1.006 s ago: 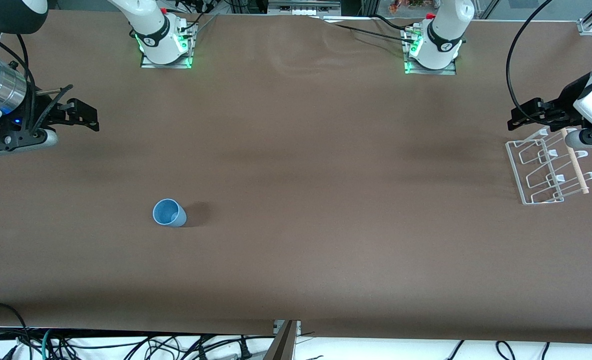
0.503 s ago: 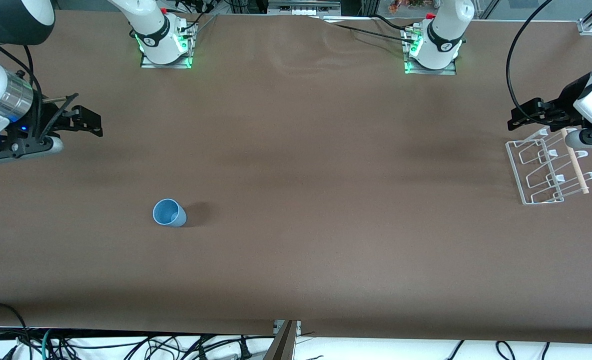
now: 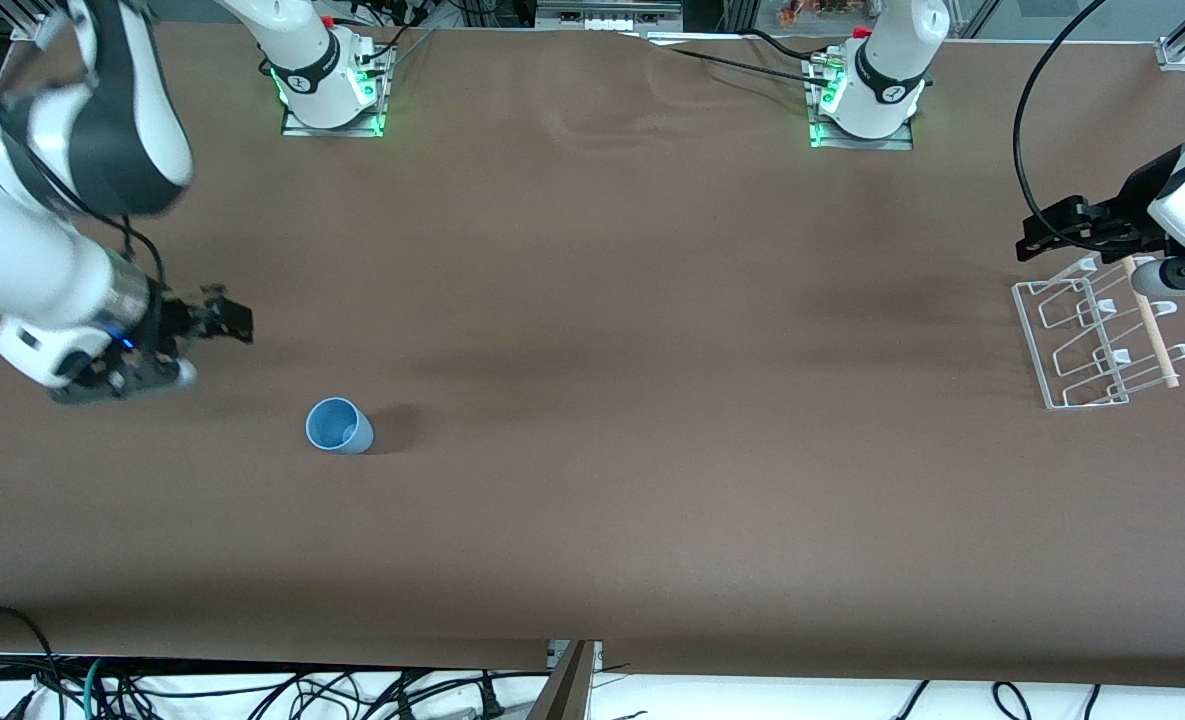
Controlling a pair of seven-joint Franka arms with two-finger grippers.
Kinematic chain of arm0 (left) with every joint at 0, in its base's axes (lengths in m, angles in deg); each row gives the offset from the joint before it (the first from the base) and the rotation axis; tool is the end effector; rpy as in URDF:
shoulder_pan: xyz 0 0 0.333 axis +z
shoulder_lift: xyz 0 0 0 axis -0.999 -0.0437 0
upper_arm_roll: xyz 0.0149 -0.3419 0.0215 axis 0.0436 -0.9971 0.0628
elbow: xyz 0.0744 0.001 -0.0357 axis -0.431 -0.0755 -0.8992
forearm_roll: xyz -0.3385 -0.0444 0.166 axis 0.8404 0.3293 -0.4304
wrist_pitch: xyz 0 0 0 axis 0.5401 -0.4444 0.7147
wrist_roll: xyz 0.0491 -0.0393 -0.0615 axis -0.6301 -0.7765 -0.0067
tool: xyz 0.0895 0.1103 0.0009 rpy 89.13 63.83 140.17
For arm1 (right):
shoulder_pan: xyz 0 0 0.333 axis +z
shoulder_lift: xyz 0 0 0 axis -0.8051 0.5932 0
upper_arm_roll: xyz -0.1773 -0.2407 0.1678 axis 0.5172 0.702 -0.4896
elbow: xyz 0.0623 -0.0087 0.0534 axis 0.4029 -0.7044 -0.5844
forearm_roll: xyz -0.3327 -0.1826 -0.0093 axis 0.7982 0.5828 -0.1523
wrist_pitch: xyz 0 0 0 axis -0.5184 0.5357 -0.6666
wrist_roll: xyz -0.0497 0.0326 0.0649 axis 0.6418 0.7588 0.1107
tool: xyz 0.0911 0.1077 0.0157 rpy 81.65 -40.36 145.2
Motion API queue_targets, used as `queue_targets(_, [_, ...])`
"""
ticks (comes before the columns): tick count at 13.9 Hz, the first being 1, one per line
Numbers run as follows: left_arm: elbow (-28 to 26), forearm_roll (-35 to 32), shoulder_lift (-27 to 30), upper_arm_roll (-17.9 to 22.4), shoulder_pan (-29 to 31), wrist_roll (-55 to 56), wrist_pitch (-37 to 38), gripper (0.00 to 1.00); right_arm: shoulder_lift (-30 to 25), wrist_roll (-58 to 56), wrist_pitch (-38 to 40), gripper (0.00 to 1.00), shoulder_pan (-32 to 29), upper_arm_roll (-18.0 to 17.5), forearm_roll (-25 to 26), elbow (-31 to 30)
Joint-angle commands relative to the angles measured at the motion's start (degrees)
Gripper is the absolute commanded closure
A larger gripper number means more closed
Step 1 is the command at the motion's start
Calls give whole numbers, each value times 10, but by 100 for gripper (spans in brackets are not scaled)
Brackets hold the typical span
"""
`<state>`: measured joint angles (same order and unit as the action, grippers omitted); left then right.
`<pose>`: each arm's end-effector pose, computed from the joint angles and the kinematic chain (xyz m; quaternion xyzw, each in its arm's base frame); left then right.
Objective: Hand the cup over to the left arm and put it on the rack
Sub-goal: 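Lower the open right gripper around the light blue cup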
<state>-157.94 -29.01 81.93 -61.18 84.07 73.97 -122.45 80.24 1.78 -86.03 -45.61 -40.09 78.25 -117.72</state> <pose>0.5507 -0.0138 0.5930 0.9976 0.0148 -0.0622 0.0284 0.6404 0.0705 0.4243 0.9942 0.0993 -0.0402 0.0027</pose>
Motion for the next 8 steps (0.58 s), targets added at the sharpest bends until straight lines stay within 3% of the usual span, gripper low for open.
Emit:
queue_targets(1, [18,8,-10,1,-2,0,4,0,71,-11,-72,1,2,-1,6,10])
queue_targets(8, [18,8,-10,1,-2,0,4,0,158,3,-148,2,18,-1,5,39])
